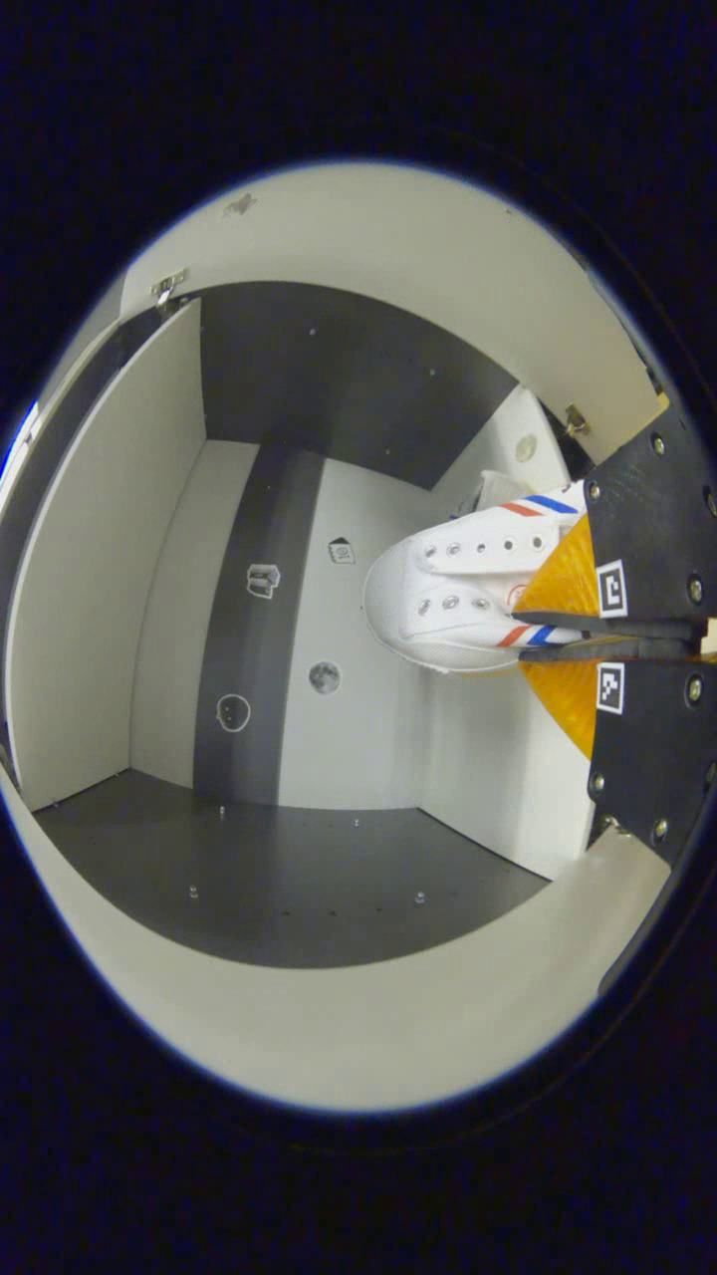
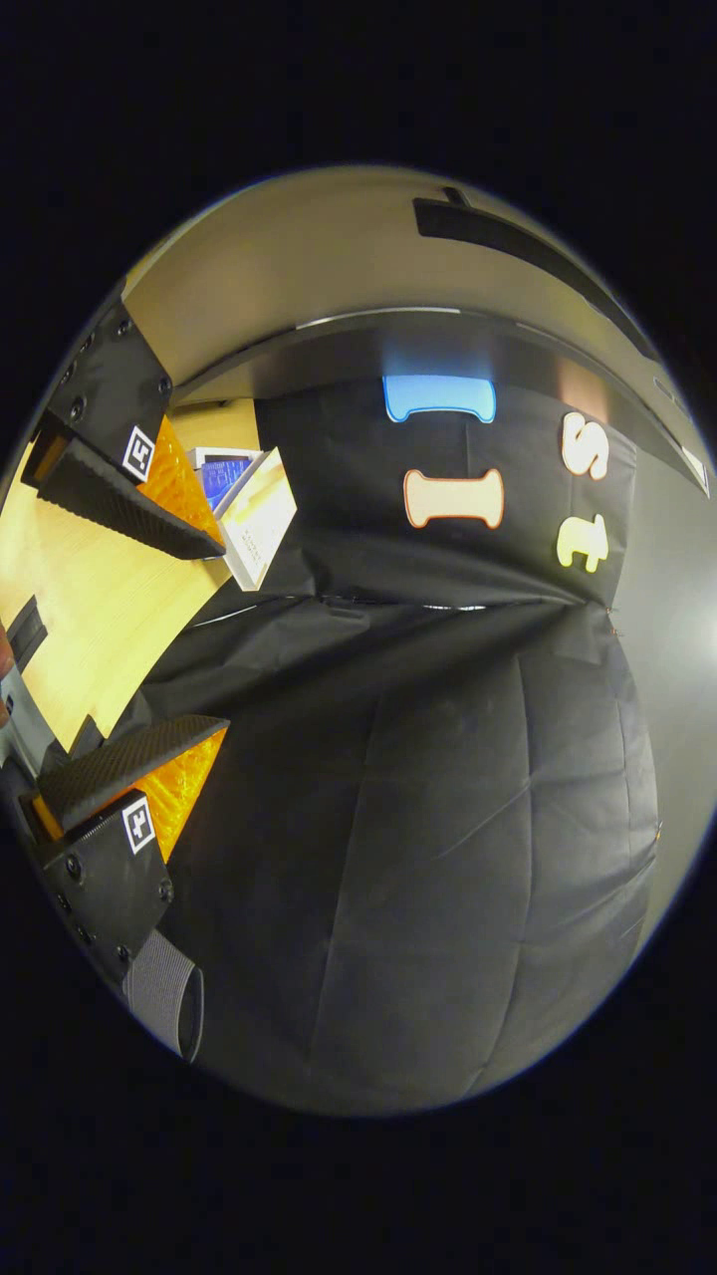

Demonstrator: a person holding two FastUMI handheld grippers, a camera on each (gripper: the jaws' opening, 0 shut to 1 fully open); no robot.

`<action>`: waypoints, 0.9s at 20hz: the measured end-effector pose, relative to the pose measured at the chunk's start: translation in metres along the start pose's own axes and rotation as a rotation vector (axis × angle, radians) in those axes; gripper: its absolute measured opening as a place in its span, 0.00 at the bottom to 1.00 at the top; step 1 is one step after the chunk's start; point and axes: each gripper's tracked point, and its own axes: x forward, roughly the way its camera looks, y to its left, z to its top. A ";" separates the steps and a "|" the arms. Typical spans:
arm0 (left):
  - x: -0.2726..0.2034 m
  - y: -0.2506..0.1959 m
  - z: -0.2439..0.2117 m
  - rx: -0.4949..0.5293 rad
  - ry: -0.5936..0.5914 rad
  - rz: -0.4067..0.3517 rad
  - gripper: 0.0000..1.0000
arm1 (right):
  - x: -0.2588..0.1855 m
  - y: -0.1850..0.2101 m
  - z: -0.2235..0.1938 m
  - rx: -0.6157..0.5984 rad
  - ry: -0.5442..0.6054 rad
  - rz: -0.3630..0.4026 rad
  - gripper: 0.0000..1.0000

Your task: Grab one shoe with the right hand and put it into the shoe cabinet, grab the other shoe with the left hand and put it into the shoe cabinet; then close the right door with the right hand and the left door with the left hand.

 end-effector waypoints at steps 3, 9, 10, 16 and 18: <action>-0.005 0.000 0.005 -0.011 -0.011 0.020 0.00 | -0.005 -0.012 0.008 0.016 -0.008 -0.025 0.97; -0.005 0.000 0.007 0.049 0.005 0.017 0.01 | -0.006 -0.024 0.011 0.070 -0.013 -0.066 0.97; -0.005 0.001 0.007 0.049 0.013 0.024 0.00 | -0.005 -0.022 0.014 0.082 -0.018 -0.060 0.97; -0.006 -0.005 0.004 0.042 0.034 0.007 0.09 | 0.006 -0.011 0.030 0.046 -0.047 -0.019 0.98; -0.017 -0.008 0.022 0.067 -0.040 0.017 0.22 | 0.007 -0.006 0.036 0.059 -0.051 -0.006 0.98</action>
